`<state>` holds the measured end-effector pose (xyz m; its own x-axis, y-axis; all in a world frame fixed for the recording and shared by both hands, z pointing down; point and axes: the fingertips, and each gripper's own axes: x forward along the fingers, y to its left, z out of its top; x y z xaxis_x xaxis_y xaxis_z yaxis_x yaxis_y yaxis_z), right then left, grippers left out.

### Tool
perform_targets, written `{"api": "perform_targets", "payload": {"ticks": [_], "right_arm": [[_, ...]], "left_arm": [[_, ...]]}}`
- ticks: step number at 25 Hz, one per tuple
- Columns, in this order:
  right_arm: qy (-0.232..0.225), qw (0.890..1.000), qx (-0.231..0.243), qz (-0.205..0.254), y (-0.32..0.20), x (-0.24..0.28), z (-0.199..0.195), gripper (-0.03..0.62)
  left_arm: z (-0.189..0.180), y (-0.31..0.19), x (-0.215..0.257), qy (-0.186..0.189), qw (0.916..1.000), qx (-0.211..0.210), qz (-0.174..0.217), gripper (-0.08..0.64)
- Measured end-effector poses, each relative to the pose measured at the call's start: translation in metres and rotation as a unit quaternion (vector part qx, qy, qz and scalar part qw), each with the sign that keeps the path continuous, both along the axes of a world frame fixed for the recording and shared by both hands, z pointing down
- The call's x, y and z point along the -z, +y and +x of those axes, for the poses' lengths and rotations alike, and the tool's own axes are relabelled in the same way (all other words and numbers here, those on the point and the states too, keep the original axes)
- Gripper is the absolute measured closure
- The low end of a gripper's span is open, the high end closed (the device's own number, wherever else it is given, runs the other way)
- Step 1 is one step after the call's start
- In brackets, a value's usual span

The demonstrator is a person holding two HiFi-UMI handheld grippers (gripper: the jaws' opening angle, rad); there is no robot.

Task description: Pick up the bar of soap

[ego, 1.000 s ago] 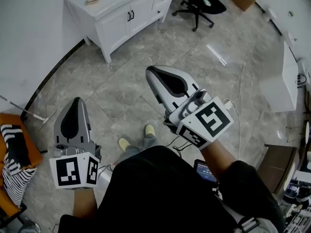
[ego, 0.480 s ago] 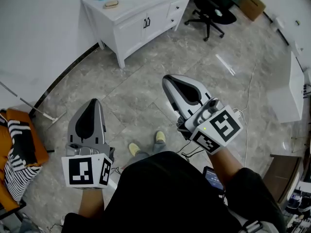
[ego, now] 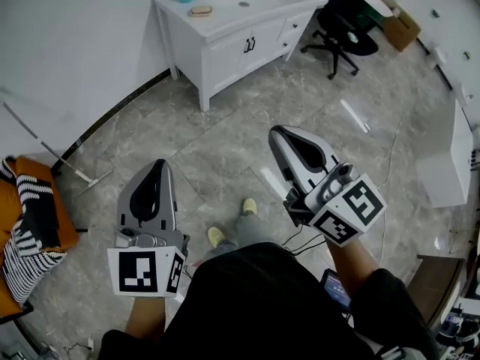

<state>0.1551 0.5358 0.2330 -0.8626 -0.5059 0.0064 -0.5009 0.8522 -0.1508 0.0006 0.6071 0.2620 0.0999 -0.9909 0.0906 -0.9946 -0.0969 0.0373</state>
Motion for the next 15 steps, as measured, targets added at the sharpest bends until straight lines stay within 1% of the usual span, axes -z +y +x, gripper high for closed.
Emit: {"api": "perform_targets", "payload": {"ticks": [7,10,15], "right_arm": [[0.005,1.000,0.015,-0.001,-0.018,-0.004,-0.019,0.584],[0.008,1.000,0.017,0.004,-0.037,-0.006,-0.025,0.584],[0.020,0.999,0.039,0.019,-0.077,-0.010,-0.040,0.584]], "left_arm": [[-0.016,-0.016,0.005,-0.004,1.0000,0.006,0.007,0.554],[-0.021,-0.034,0.004,-0.009,0.9999,0.007,0.005,0.554],[-0.026,-0.080,0.004,-0.011,0.9999,0.004,0.000,0.554]]}}
